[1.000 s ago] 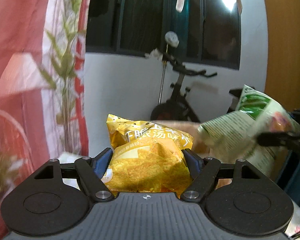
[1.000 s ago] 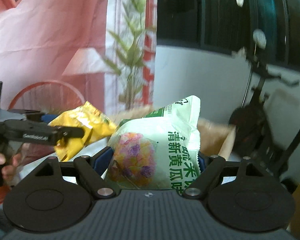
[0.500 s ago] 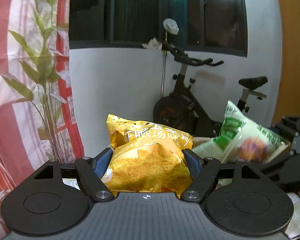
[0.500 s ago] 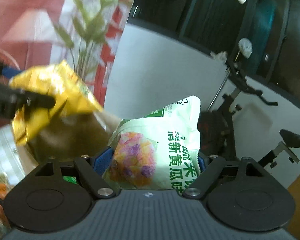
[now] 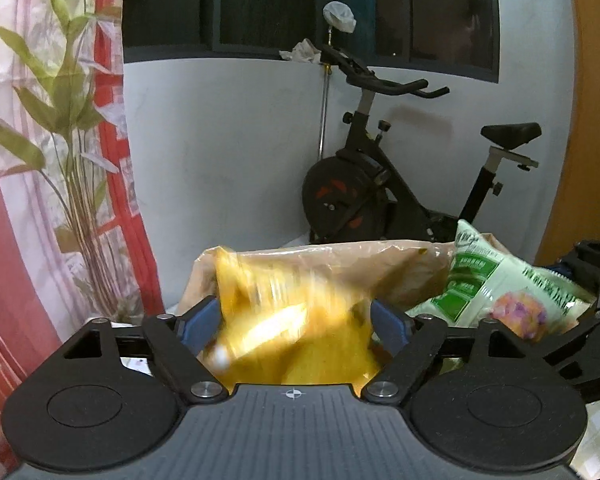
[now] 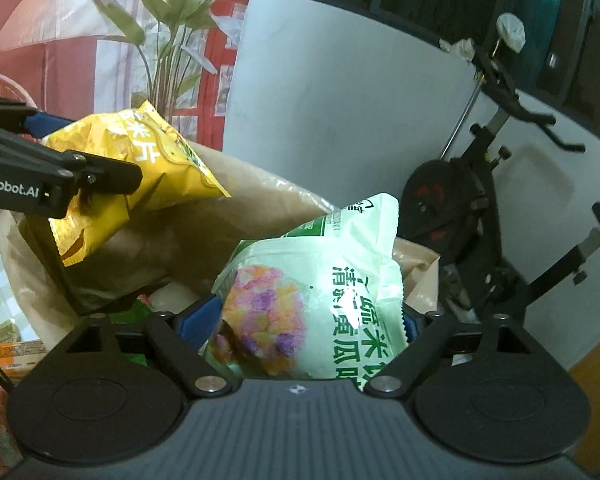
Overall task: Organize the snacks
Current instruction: 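Open both tools to drop the bags into the paper-lined box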
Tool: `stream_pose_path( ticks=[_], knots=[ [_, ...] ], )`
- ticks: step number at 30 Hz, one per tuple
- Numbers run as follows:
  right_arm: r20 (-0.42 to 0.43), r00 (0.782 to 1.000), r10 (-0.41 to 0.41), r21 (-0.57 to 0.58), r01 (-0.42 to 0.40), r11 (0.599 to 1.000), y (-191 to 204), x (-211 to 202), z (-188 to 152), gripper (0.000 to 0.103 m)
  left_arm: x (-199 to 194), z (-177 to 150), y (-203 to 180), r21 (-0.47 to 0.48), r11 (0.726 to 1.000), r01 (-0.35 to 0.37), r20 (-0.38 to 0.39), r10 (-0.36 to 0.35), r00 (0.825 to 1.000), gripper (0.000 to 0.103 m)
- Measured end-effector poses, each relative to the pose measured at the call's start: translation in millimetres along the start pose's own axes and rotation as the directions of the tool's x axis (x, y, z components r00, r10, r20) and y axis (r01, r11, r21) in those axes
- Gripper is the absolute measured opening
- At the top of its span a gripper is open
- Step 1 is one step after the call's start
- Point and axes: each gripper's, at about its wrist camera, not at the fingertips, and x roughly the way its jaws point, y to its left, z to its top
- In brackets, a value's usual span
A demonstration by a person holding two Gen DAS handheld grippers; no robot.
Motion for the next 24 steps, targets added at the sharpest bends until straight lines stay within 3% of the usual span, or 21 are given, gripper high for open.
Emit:
stream_pose_path(
  ticks=[3, 7, 11, 24],
  knots=[
    [-0.001, 1.0, 0.025, 0.022, -0.025, 0.999, -1, -3, 0, 0.089, -3, 1, 3, -0.019, 1.0, 0.001, 0.002, -0.001, 1.0, 0.093],
    [0.042, 0.998, 0.047, 0.101, -0.051, 0.994, -9, -13, 2, 0.102, -9, 1, 7, -0.031, 1.0, -0.003, 0.002, 0.003, 1.0, 0.093],
    [0.072, 0.996, 0.058, 0.169, -0.069, 0.983, -18, -24, 5, 0.103, -17, 0, 13, -0.053, 0.999, -0.005, 0.003, 0.005, 1.0, 0.093],
    [0.162, 0.982, 0.1, 0.209, -0.133, 0.969, -10, -67, -6, 0.103, -75, -10, 25, -0.056, 0.998, 0.002, 0.041, 0.001, 0.999, 0.093]
  ],
)
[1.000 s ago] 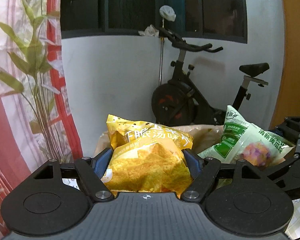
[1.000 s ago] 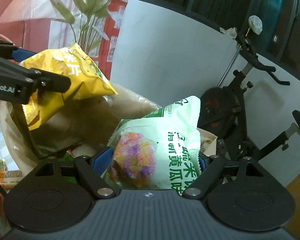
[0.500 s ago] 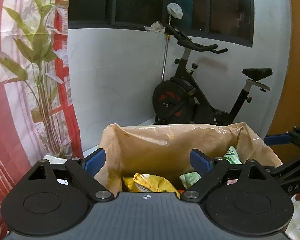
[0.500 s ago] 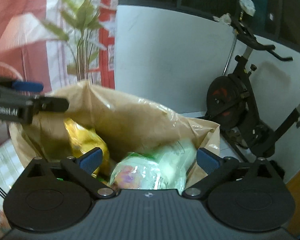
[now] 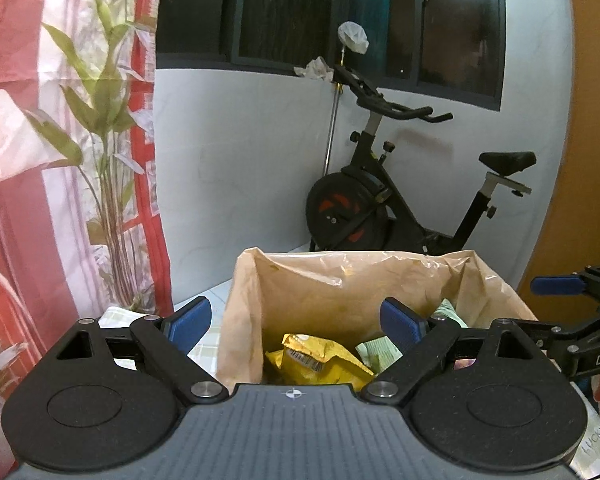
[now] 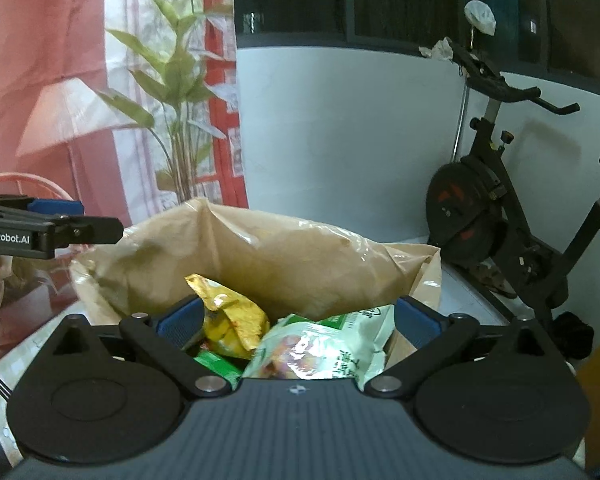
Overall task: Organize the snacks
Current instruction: 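Open both tools to drop the bags into the paper-lined box, then move both tools back to the remaining snacks on the table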
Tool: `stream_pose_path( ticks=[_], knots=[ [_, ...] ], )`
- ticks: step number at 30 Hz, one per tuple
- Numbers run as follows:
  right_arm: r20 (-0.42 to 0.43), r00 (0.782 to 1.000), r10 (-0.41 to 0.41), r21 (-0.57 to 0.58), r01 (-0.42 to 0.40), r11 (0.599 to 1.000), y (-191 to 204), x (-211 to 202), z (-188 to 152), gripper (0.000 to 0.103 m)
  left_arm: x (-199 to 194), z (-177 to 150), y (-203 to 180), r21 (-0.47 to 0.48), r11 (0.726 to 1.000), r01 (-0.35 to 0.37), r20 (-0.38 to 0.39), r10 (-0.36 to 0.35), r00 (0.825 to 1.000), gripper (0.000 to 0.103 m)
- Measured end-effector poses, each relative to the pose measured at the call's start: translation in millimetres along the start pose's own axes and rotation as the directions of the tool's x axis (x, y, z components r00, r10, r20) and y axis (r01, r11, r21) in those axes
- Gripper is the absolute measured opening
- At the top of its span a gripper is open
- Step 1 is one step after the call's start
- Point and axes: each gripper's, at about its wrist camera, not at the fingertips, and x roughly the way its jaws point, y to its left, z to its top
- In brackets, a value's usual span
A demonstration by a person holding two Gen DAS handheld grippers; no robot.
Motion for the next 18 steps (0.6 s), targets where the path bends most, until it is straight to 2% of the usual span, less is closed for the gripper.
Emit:
stream_pose_path(
  ticks=[9, 14, 18],
  knots=[
    [0.085, 0.994, 0.063, 0.015, -0.064, 0.998, 21, -39, -15, 0.103, -55, -28, 21, -0.019, 1.0, 0.006, 0.016, -0.005, 1.0, 0.093],
    [0.142, 0.988, 0.066, 0.002, -0.067, 0.998, 35, -60, -34, 0.103, -76, -59, 33, -0.023, 1.0, -0.02, 0.013, 0.021, 1.0, 0.093],
    [0.154, 0.986, 0.064, -0.012, -0.063, 0.998, 47, -68, -52, 0.102, -85, -88, 43, -0.041, 0.998, -0.041, -0.01, 0.041, 0.999, 0.093]
  ],
)
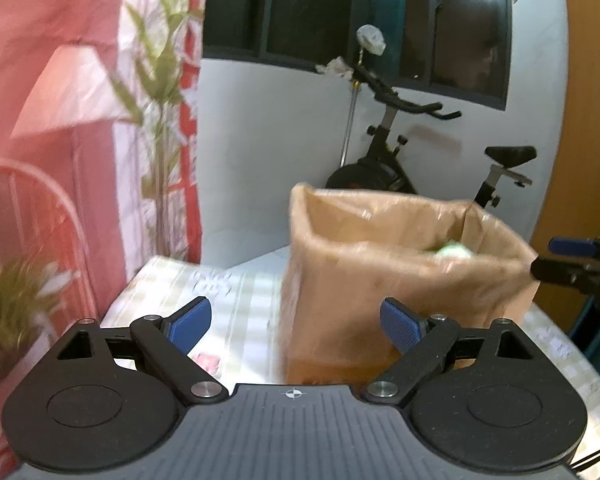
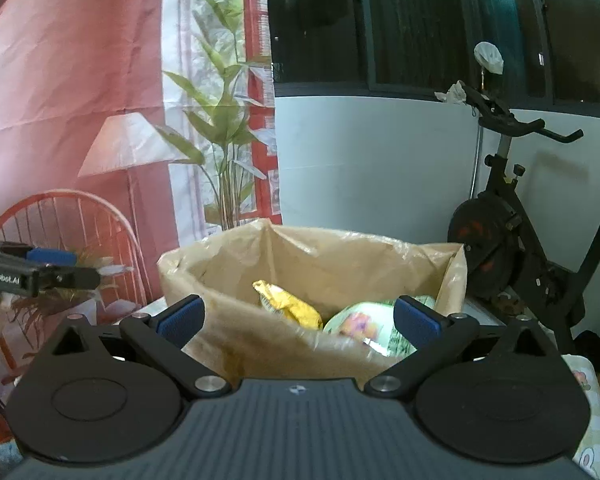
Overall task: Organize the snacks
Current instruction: 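Move both tools back to the remaining snacks on the table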
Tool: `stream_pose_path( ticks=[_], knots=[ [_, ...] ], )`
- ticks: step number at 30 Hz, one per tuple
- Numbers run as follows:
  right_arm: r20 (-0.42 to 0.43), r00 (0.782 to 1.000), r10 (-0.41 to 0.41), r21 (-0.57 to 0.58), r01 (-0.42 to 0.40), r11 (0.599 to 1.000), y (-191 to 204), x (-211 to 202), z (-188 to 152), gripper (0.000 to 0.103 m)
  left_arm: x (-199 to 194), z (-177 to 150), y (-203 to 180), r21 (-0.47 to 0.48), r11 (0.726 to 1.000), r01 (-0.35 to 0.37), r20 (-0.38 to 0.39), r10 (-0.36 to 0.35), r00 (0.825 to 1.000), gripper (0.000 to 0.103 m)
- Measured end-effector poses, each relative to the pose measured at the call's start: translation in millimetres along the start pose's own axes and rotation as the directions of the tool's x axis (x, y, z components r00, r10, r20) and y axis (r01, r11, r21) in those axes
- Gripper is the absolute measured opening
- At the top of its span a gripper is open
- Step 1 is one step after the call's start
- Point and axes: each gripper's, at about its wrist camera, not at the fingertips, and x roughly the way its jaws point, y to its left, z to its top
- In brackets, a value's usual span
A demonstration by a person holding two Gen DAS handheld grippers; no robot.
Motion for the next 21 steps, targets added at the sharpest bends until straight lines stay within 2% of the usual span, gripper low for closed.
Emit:
stream_pose_path(
  ticks=[6, 12, 16, 21],
  knots=[
    [0.014, 1.0, 0.001, 0.004, -0.002, 1.0, 18, -7, -23, 0.101, -2, -40, 15, -0.024, 1.0, -0.019, -0.073, 0.017, 0.997, 0.093],
    [0.001, 1.0, -0.016, 0.003, 0.016, 1.0, 33, -7, -51, 0.101, 10, -77, 11, -0.014, 0.999, 0.03, -0.173, -0.032, 0.984, 0.092],
    [-0.052, 0.998, -0.019, 0.035, 0.021, 0.999, 35, -2, -77, 0.1, 23, -97, 8, -0.039, 0.998, 0.041, -0.23, -0.049, 0.972, 0.092],
    [-0.105, 0.994, -0.03, 0.07, 0.037, 0.997, 31, 2, -104, 0.099, 34, -114, 3, -0.005, 0.998, 0.06, -0.277, -0.059, 0.959, 0.092]
  ],
)
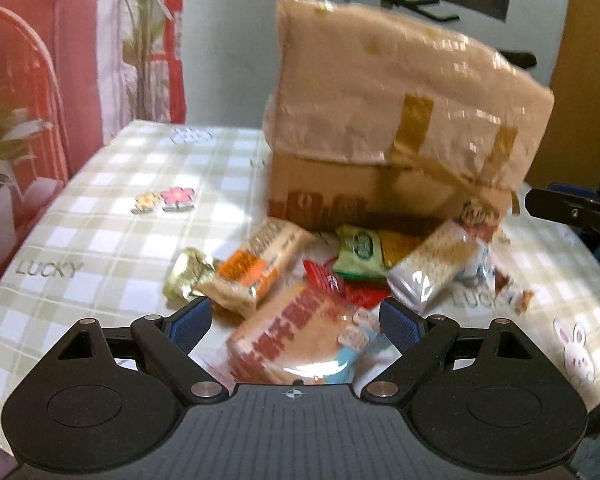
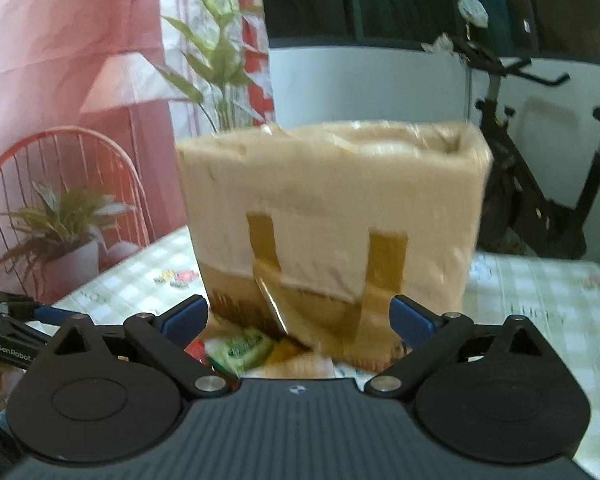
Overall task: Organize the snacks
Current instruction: 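Move both tools back to the remaining snacks on the table, then grasp the small brown jerky packet with the right tool while the left tool reaches toward the red candy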
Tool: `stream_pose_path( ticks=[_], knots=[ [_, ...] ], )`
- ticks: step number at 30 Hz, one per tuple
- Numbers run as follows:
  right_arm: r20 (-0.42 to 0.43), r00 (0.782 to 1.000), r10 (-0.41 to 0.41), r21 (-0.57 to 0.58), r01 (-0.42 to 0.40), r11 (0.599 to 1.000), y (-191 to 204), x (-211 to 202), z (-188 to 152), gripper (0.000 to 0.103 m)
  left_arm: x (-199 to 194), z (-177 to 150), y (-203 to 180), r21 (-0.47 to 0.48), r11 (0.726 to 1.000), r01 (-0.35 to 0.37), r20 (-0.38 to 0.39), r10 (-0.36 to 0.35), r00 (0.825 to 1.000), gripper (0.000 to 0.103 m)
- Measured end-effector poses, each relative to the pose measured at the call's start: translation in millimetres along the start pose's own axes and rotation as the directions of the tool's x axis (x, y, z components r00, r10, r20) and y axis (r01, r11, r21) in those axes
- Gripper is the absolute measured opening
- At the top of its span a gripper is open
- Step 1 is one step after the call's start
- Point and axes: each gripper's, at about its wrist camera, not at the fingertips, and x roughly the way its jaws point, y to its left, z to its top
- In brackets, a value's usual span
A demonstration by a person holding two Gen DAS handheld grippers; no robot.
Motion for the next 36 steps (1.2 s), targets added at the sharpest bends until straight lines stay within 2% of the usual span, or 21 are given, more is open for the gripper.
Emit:
stream_pose_path(
  ticks=[12, 17, 24, 28, 36],
  knots=[
    [-0.099, 0.991, -0.087, 0.09, 0.096, 0.991, -21, 8, -30, 0.096, 10, -9, -1, -0.006, 1.0, 0.018, -0.033, -0.018, 0.999, 0.092],
    [-0.137, 0.984, -0.111, 0.095, 0.124, 0.988, -28, 13, -38, 0.09, 12, -10, -1, -0.02, 1.0, 0.019, -0.032, -0.02, 0.999, 0.092],
    [-0.185, 0.971, -0.149, 0.035, 0.158, 0.987, -32, 21, -53, 0.08, 11, -12, 0, -0.034, 0.999, 0.019, -0.017, -0.019, 1.0, 0.092],
    [-0.199, 0.961, -0.194, -0.037, 0.19, 0.981, -35, 23, -59, 0.078, 11, -12, 2, -0.042, 0.999, 0.019, -0.013, -0.02, 1.0, 0.092],
    [-0.245, 0.943, -0.227, -0.092, 0.21, 0.973, -44, 32, -70, 0.073, 14, -13, 0, -0.038, 0.999, 0.015, -0.022, -0.015, 1.0, 0.092]
  ],
)
